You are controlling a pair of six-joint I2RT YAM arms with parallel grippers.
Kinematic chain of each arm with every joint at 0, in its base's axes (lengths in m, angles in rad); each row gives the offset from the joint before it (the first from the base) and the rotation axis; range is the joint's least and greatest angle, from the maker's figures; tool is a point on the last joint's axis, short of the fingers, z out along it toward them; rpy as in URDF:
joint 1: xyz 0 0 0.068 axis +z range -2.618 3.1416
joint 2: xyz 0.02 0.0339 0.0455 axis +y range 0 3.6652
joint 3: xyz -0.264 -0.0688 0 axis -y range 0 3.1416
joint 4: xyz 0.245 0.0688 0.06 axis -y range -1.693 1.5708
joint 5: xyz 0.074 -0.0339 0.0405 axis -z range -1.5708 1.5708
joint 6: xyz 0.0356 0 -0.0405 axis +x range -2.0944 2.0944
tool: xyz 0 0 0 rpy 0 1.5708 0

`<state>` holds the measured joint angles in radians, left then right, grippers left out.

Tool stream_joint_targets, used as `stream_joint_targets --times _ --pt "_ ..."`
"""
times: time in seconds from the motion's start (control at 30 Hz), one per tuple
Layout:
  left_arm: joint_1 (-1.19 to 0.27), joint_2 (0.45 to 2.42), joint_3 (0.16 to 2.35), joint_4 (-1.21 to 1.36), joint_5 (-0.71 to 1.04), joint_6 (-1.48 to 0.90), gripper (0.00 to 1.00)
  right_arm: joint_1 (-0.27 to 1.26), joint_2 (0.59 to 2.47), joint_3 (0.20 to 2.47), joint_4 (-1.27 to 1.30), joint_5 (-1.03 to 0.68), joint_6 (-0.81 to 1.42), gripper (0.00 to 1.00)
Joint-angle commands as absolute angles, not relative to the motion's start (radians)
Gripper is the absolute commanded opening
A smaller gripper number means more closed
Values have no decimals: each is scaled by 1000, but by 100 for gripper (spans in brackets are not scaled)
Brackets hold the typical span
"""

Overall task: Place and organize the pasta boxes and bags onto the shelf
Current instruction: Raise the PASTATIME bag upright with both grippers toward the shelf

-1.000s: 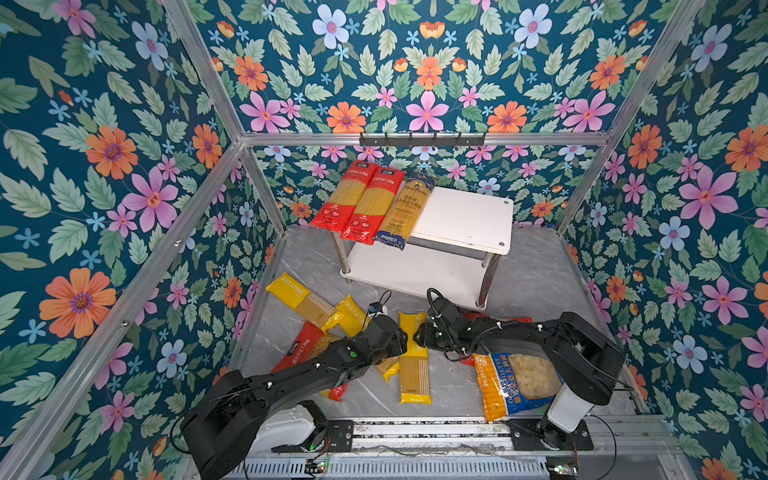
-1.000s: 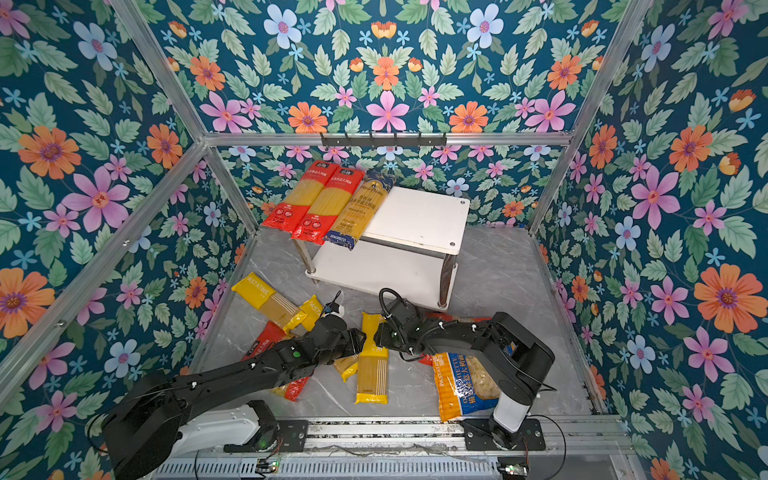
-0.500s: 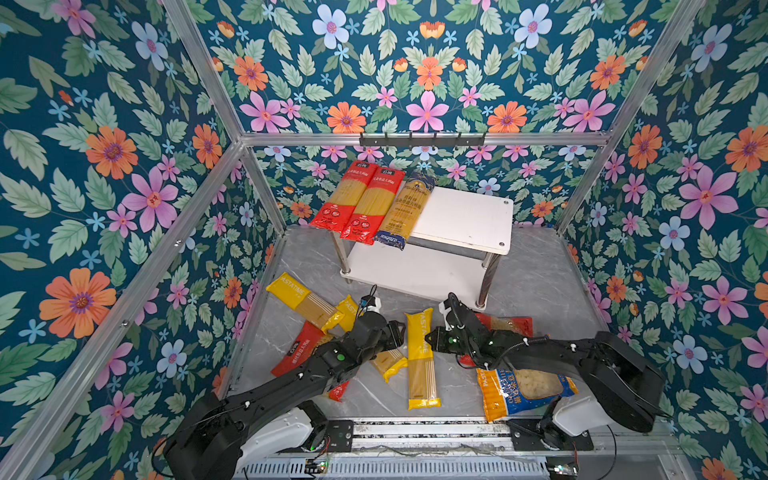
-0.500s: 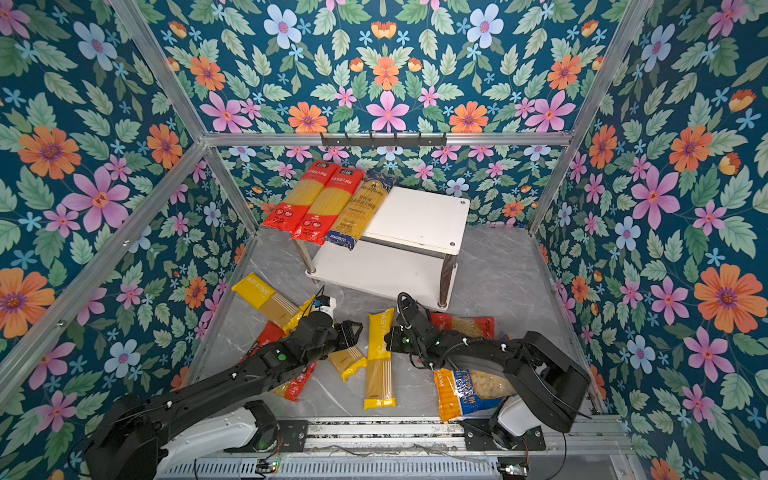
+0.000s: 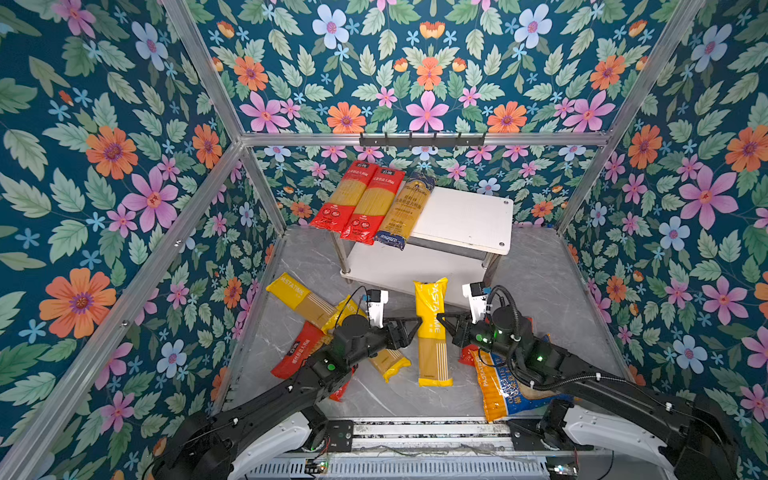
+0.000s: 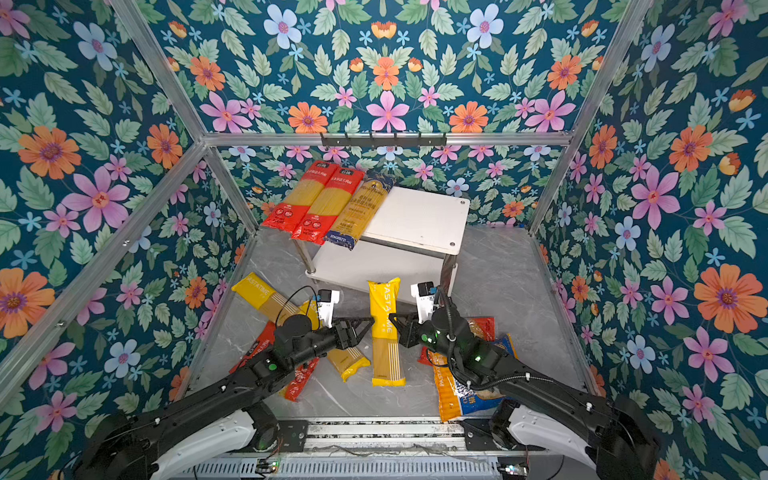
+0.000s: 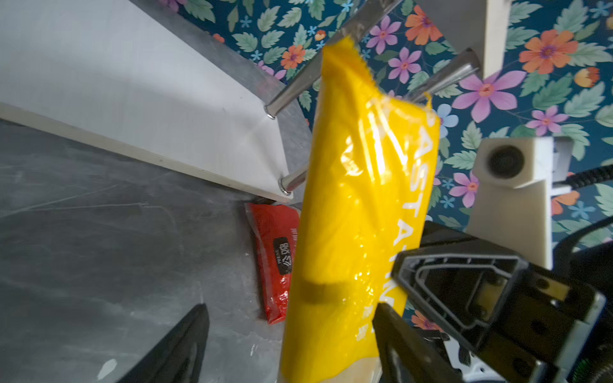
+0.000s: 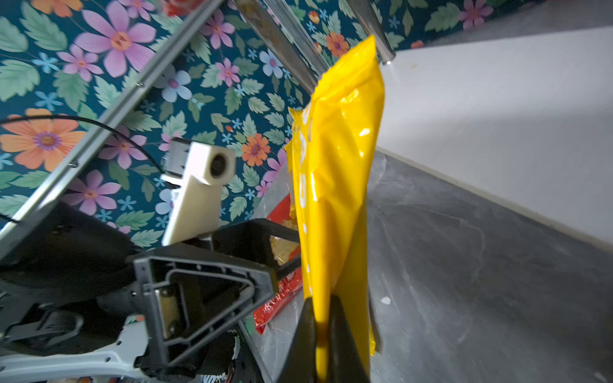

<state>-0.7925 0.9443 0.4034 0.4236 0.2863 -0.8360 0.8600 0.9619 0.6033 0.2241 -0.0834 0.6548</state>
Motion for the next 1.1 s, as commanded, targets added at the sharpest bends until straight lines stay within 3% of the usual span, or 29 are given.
stream_joint_targets --times 0.0,0.17,0.3,0.5,0.6,0.77,1.07 --pt "-795 964 414 566 400 -839 83 861 918 638 294 -103 637 0" --pt "-823 999 454 679 486 -855 81 860 905 687 294 -123 637 0" --pt "-847 1022 487 714 515 -851 74 857 910 723 317 -131 632 0" --pt "-847 1046 518 731 525 -855 44 841 915 770 306 -172 637 0" --pt "-845 1043 563 704 516 -853 28 821 910 769 274 -200 644 9" --pt "-834 1041 674 590 488 -821 16 780 864 729 250 -259 673 26" --pt "-722 1086 856 487 541 -916 12 649 747 679 109 -459 693 60"
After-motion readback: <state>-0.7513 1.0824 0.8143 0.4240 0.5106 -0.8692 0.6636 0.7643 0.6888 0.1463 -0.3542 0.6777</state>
